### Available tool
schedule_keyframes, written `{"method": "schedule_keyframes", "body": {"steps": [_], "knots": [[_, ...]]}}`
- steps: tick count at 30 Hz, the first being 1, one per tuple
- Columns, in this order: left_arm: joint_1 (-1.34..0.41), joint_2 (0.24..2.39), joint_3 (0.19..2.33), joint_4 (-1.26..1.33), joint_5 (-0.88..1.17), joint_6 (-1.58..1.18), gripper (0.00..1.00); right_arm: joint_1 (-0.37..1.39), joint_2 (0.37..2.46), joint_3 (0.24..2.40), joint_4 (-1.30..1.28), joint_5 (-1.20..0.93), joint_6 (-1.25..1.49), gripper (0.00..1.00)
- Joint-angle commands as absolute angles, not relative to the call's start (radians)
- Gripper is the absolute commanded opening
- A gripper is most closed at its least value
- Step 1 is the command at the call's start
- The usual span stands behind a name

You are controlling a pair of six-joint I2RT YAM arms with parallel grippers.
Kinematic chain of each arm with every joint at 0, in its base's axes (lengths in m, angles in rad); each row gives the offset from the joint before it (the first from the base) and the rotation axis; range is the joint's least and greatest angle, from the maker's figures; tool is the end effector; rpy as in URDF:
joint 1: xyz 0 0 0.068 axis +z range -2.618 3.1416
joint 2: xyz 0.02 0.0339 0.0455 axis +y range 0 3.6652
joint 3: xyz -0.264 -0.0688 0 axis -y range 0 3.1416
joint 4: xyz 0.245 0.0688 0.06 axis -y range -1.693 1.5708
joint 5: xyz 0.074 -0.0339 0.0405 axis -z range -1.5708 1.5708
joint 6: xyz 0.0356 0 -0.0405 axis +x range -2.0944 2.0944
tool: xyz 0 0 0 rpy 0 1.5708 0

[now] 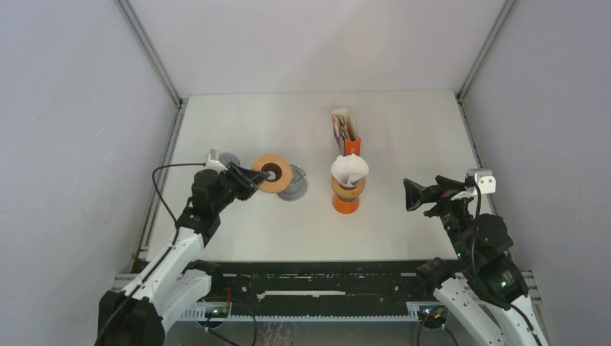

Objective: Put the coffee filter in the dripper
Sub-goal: Place the dripper holder onto the coffee server.

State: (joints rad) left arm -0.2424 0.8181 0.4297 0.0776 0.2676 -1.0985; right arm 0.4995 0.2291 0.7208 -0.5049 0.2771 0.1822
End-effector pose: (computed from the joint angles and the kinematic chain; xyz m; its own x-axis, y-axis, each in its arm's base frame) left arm 0.1843 -0.0553 0.2358 -0.5588 -0.7465 -0.3611 -0.0479 0.4638 -0.8846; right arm 0.0563 0.0196 0.3406 -0.0514 0.1705 -0.9840 -0.2148 0.9604 0.1776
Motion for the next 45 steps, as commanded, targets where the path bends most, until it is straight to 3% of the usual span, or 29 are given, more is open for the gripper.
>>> {"method": "schedule_keyframes", "body": {"steps": [1, 32, 45], "knots": [[-0.275, 0.902, 0.56, 0.21, 0.223, -1.092, 0.19, 0.499, 0.219, 0.72, -0.463, 0.29, 0.16, 1.0], [-0.351, 1.315, 0.662, 0.302, 0.235, -1.1, 0.24, 0.489, 0.218, 0.712, -0.459, 0.3, 0.152, 1.0], [-0.353, 1.343, 0.675, 0.273, 0.247, -1.079, 0.37, 0.489, 0.207, 0.706, -0.454, 0.301, 0.147, 1.0]]}}
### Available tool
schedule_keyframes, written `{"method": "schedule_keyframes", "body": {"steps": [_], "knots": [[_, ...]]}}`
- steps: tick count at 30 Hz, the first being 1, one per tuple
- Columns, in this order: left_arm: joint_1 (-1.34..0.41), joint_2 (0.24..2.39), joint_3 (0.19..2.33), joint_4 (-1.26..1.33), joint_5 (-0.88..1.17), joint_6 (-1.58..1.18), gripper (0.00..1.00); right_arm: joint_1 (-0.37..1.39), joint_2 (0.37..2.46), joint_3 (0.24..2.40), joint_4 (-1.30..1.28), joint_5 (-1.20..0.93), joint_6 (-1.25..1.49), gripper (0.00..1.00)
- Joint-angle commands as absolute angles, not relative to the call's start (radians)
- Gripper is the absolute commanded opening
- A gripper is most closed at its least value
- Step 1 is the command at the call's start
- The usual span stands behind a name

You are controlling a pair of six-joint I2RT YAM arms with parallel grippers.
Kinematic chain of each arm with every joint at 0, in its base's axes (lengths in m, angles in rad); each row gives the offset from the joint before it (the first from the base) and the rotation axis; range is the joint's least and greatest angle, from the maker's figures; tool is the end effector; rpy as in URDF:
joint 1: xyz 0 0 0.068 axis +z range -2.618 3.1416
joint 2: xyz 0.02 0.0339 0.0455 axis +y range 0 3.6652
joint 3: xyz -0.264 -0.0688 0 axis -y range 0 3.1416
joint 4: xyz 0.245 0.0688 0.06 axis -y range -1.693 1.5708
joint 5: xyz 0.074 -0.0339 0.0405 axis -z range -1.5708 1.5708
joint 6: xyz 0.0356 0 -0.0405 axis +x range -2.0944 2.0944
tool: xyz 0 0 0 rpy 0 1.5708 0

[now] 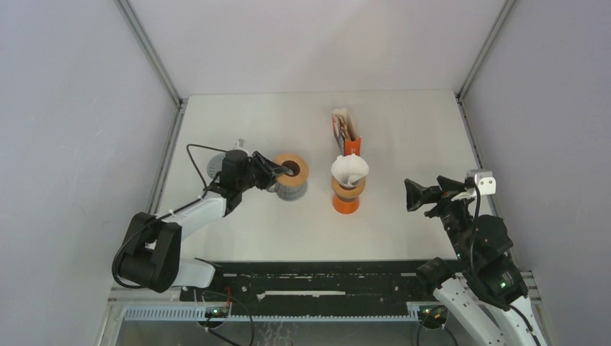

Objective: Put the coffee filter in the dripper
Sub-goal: Place the dripper holder onto the coffee server.

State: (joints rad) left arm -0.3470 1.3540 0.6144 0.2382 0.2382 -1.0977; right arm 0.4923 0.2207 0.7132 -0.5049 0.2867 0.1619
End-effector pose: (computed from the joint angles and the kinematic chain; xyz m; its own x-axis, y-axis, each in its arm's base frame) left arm 0.2603 -0.1031 0.1983 -0.6733 -0.6764 -0.2986 -0.1631 0.5298 -0.8323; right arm 0.0559 0.0186 0.3387 -0.0437 0.1520 -0.9874 -0.1997 0.9671 0.1577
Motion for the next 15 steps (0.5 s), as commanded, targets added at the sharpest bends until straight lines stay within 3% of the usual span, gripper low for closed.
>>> {"method": "schedule_keyframes", "body": {"steps": [1, 6, 15], "knots": [[-0.353, 1.339, 0.678, 0.261, 0.241, -1.072, 0.39, 0.489, 0.207, 0.706, -0.453, 0.3, 0.147, 1.0], [-0.353, 1.322, 0.688, 0.21, 0.218, -1.045, 0.47, 0.489, 0.198, 0.703, -0.453, 0.304, 0.146, 1.0], [-0.353, 1.27, 0.697, 0.112, 0.16, -1.004, 0.48, 0.487, 0.192, 0.7, -0.451, 0.301, 0.148, 1.0]]}}
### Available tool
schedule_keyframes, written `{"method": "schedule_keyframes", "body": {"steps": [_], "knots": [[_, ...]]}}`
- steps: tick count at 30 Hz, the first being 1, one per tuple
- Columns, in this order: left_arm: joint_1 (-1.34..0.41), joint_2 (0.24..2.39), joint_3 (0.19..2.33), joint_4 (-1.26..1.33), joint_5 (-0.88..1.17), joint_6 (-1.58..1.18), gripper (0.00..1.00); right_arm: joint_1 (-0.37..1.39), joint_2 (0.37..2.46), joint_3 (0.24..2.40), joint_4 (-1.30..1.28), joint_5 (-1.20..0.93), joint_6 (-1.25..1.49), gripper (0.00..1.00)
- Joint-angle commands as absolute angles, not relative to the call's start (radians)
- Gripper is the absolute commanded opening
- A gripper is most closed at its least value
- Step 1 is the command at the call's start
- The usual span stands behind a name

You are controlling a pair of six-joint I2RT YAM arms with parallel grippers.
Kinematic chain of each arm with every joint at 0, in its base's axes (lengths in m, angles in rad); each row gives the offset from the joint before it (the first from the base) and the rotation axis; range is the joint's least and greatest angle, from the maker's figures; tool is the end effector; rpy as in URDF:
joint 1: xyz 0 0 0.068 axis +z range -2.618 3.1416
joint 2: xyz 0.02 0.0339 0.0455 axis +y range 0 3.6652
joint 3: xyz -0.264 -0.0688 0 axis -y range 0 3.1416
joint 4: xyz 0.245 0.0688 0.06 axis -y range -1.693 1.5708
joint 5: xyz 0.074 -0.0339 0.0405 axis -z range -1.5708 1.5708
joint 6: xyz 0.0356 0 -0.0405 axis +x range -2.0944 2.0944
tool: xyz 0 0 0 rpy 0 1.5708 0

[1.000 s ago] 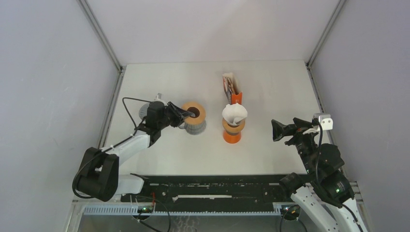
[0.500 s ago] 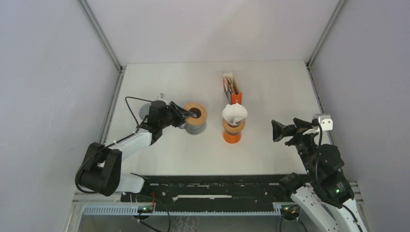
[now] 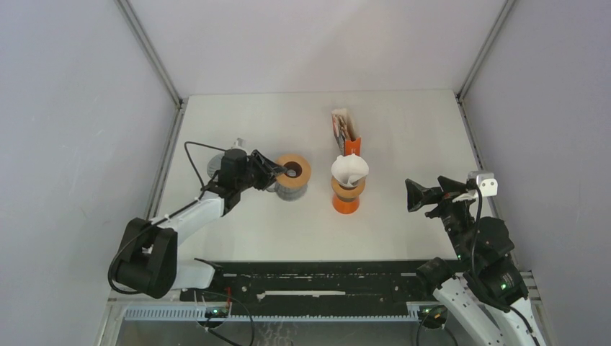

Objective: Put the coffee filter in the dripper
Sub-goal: Place the dripper holder onto the coffee server, then adjust the dripper holder at the coffee server.

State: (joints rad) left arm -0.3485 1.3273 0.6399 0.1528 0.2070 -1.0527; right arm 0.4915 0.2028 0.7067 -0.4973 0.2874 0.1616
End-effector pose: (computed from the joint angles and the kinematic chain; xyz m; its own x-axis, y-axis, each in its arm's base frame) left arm 0.2583 -0.1016 0.2052 -0.6719 -0.6605 -0.3352 -0.1682 0.5768 -0.7994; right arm 0.0534 0.0171 0.3382 -0.0269 0.1606 -0.9866 -0.2010 0.9660 0.1627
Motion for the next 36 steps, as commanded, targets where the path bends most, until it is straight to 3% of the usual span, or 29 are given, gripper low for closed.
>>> {"method": "schedule_keyframes", "body": {"steps": [1, 10, 18, 26, 36], "knots": [[-0.352, 1.263, 0.699, 0.097, 0.147, -0.996, 0.48, 0.486, 0.192, 0.701, -0.451, 0.301, 0.147, 1.0], [-0.352, 1.218, 0.724, -0.018, 0.071, -0.933, 0.49, 0.487, 0.192, 0.701, -0.453, 0.298, 0.149, 1.0], [-0.362, 1.187, 0.795, -0.166, -0.035, -0.829, 0.65, 0.484, 0.195, 0.701, -0.453, 0.296, 0.149, 1.0], [-0.434, 1.304, 0.982, -0.336, -0.131, -0.692, 0.86, 0.48, 0.199, 0.7, -0.452, 0.295, 0.149, 1.0], [-0.514, 1.447, 1.118, -0.463, -0.223, -0.601, 0.89, 0.474, 0.202, 0.699, -0.45, 0.294, 0.149, 1.0]]}}
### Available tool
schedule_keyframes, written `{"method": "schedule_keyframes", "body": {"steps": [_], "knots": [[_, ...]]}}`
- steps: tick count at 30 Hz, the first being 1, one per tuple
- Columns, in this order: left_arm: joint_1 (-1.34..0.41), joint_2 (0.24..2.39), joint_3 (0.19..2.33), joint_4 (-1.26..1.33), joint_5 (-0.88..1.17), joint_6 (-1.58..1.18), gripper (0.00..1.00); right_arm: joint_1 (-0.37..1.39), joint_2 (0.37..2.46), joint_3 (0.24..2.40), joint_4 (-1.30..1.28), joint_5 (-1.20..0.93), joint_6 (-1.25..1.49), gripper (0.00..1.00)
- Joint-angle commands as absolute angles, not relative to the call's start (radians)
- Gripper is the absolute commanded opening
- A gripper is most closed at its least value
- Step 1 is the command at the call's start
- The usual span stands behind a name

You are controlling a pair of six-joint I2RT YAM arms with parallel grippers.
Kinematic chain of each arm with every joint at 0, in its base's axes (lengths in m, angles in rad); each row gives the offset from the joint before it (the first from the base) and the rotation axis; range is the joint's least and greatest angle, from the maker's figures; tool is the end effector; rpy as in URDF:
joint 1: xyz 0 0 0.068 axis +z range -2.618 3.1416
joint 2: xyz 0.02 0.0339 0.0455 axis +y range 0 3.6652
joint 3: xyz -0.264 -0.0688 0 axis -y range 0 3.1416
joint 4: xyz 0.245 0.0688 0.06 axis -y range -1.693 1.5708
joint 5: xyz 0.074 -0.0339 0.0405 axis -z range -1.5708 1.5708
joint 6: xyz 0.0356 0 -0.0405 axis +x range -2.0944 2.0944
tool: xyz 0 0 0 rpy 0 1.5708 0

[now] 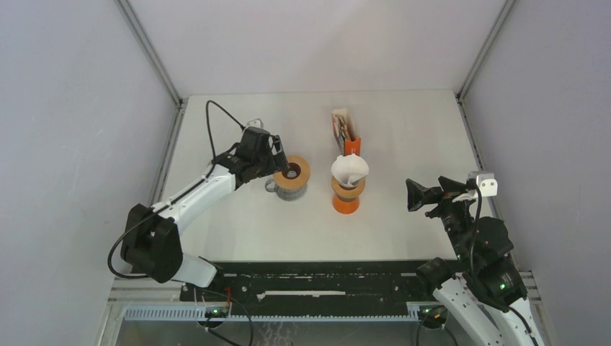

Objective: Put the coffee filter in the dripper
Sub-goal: Adjust the dripper holder at the coffee server.

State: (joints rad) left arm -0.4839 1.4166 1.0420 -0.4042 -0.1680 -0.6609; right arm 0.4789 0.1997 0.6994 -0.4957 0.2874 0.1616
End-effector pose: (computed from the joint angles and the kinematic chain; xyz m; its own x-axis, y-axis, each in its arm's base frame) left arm 0.2746 -0.1376 0.2639 -0.7077 -0.3117 -0.6340 -0.1027 0.9333 -0.3442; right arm 0.0541 0.0167 0.3364 -0.0271 0.1598 -0.9868 -0.1884 0.9686 0.1620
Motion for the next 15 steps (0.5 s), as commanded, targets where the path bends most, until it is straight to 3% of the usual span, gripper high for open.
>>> {"method": "schedule_keyframes", "body": {"steps": [1, 15], "knots": [[-0.516, 1.458, 1.125, -0.47, -0.224, -0.596, 0.89, 0.474, 0.202, 0.698, -0.45, 0.294, 0.149, 1.0], [-0.535, 1.51, 1.176, -0.531, -0.28, -0.562, 0.88, 0.471, 0.205, 0.696, -0.446, 0.29, 0.147, 1.0]]}}
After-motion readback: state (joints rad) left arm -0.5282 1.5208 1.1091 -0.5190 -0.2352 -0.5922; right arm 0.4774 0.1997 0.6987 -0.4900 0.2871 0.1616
